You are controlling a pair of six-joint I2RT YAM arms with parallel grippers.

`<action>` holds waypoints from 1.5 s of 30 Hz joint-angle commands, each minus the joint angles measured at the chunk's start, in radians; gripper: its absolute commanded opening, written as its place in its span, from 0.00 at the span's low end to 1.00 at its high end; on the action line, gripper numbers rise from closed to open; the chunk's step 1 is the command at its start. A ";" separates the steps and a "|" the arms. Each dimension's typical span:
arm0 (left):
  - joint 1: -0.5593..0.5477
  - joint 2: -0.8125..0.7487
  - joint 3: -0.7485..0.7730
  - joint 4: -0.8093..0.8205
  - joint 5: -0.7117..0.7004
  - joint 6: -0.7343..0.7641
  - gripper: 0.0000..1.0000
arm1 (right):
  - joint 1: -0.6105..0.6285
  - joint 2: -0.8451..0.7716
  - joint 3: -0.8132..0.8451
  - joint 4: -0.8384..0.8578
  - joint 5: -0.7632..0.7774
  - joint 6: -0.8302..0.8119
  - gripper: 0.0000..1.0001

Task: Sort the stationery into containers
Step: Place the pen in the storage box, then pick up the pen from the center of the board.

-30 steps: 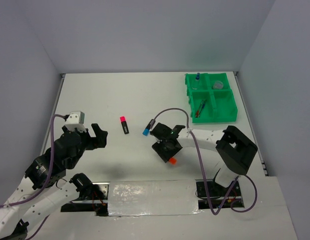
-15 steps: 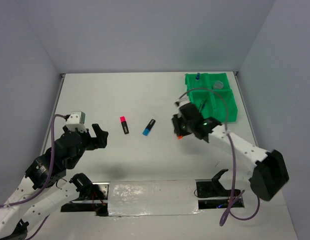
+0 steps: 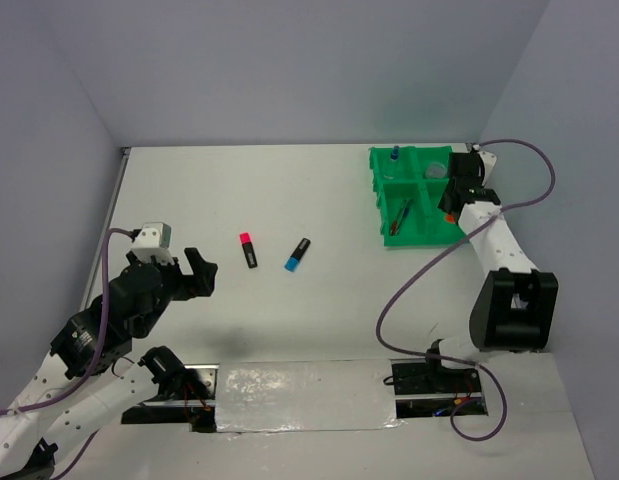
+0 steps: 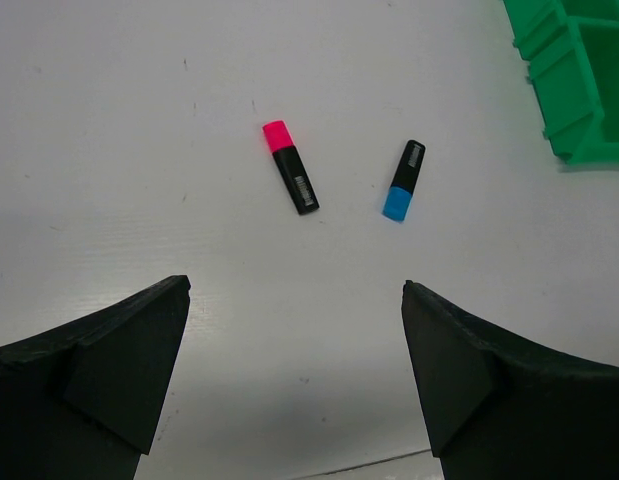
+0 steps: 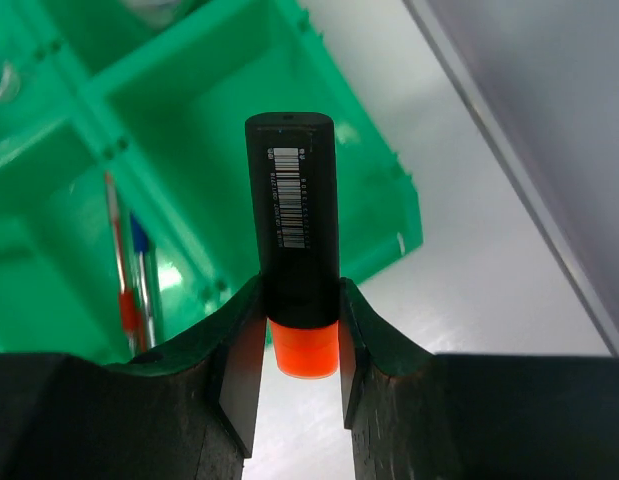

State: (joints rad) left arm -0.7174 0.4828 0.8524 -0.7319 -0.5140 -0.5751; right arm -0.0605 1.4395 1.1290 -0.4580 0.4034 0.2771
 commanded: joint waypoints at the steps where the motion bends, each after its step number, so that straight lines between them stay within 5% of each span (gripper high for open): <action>1: 0.004 -0.001 -0.006 0.049 0.019 0.027 0.99 | -0.053 0.087 0.107 0.035 -0.015 0.028 0.06; 4: 0.004 0.002 -0.003 0.049 0.019 0.026 0.99 | -0.056 0.151 0.140 0.047 -0.040 0.025 0.17; 8: 0.004 -0.010 -0.007 0.055 0.032 0.034 0.99 | -0.059 0.185 0.169 0.048 -0.072 0.030 0.53; 17: 0.004 -0.018 -0.009 0.058 0.038 0.035 0.99 | -0.012 0.093 0.154 0.065 -0.115 0.031 0.80; 18: 0.003 -0.018 -0.009 0.057 0.037 0.035 0.99 | 0.054 0.073 0.146 0.065 -0.123 0.025 0.99; 22: 0.004 -0.030 -0.007 0.051 0.020 0.026 0.99 | 0.354 -0.084 0.043 0.104 -0.068 0.033 1.00; 26: 0.004 -0.044 -0.003 0.029 -0.026 -0.002 0.99 | 0.627 -0.134 -0.121 0.179 0.030 0.262 1.00; 31: 0.004 -0.039 -0.001 0.028 -0.027 0.000 0.99 | 0.890 0.059 -0.028 0.156 0.286 0.587 1.00; 37: 0.001 -0.039 -0.003 0.032 -0.014 0.004 0.99 | 0.949 0.547 0.485 -0.309 0.360 0.784 1.00; 45: -0.002 -0.059 -0.006 0.046 0.006 0.017 0.99 | 0.969 0.654 0.468 -0.217 0.278 0.781 1.00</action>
State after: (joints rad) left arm -0.7174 0.4397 0.8478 -0.7311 -0.5175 -0.5568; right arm 0.9009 2.1040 1.6085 -0.6739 0.6655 1.0103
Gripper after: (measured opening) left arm 0.993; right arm 0.997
